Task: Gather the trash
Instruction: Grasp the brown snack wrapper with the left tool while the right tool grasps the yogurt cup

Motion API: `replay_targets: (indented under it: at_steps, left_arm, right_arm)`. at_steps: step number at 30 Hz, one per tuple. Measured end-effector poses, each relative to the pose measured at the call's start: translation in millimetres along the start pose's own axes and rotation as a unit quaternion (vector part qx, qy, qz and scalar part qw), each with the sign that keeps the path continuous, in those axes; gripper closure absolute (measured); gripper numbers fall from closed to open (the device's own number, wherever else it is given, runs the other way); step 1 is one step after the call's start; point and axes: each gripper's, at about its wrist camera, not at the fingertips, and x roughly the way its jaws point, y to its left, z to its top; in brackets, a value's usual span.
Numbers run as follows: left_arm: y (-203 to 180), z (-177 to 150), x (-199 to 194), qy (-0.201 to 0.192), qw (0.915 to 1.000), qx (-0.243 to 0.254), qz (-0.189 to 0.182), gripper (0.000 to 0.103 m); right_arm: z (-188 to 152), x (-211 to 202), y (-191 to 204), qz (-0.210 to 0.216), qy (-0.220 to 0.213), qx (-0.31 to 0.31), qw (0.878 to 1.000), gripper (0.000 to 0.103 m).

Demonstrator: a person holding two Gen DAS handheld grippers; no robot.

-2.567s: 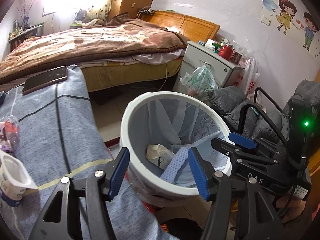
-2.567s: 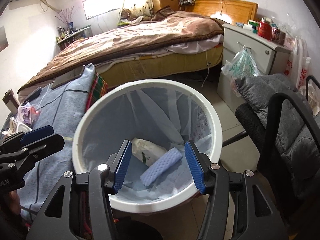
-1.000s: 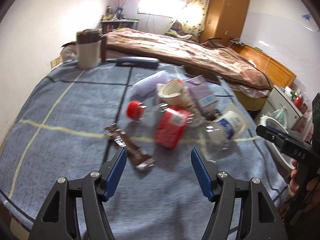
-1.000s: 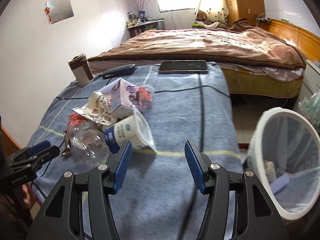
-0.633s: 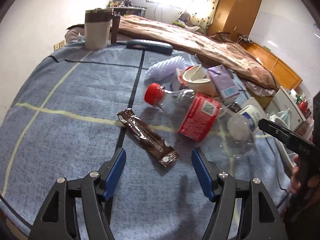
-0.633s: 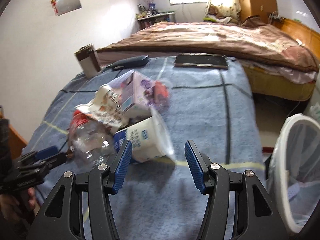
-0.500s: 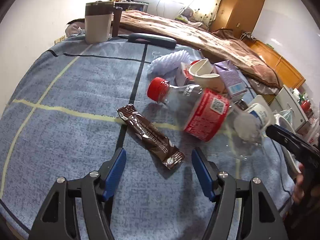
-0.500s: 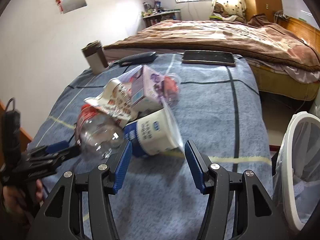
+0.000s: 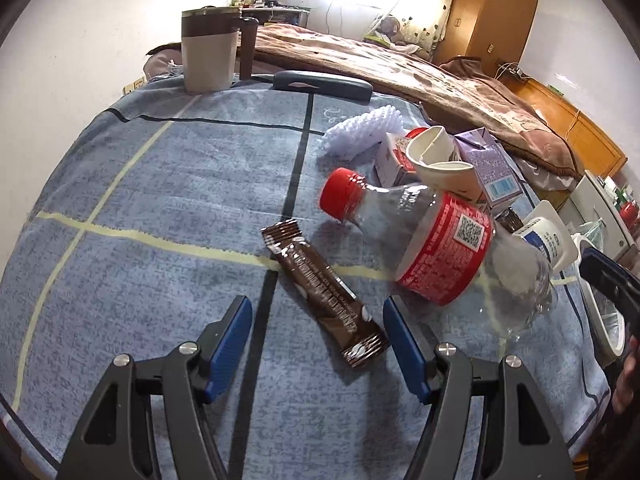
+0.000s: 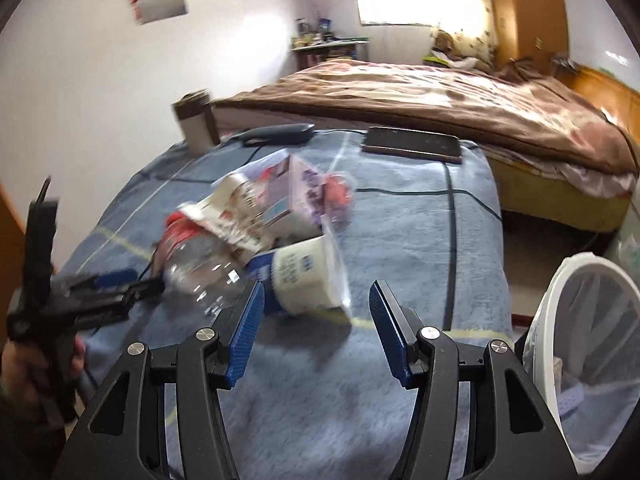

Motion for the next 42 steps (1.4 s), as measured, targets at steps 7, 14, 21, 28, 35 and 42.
replay_targets:
  at_steps: [7, 14, 21, 28, 35, 42]
  left_arm:
    - [-6.8, 9.7, 9.5, 0.001, 1.0000, 0.000, 0.004, 0.032]
    - [-5.3, 9.8, 11.1, -0.007, 0.9999, 0.006, 0.007, 0.035]
    - [3.9, 7.8, 7.1, -0.014, 0.9992, 0.005, 0.037, 0.070]
    - [9.7, 8.5, 7.0, -0.015, 0.9991, 0.004, 0.039, 0.080]
    - [14.0, 14.9, 10.4, -0.016, 0.9996, -0.013, 0.017, 0.064]
    - [8.2, 17.7, 13.5, -0.014, 0.9991, 0.000, 0.041, 0.078]
  right_arm:
    - [4.0, 25.8, 0.4, 0.054, 0.019, 0.016, 0.998, 0.046]
    - [-0.4, 25.1, 3.6, 0.081, 0.024, 0.016, 0.996, 0.046]
    - [-12.7, 17.4, 9.2, 0.091, 0.025, 0.013, 0.995, 0.078]
    - [-16.4, 14.6, 16.1, 0.076, 0.016, 0.009, 0.997, 0.088]
    - [-12.4, 19.6, 9.1, 0.077, 0.019, 0.032, 0.996, 0.087]
    - [-13.7, 21.0, 18.9, 0.072, 0.012, 0.018, 0.997, 0.087]
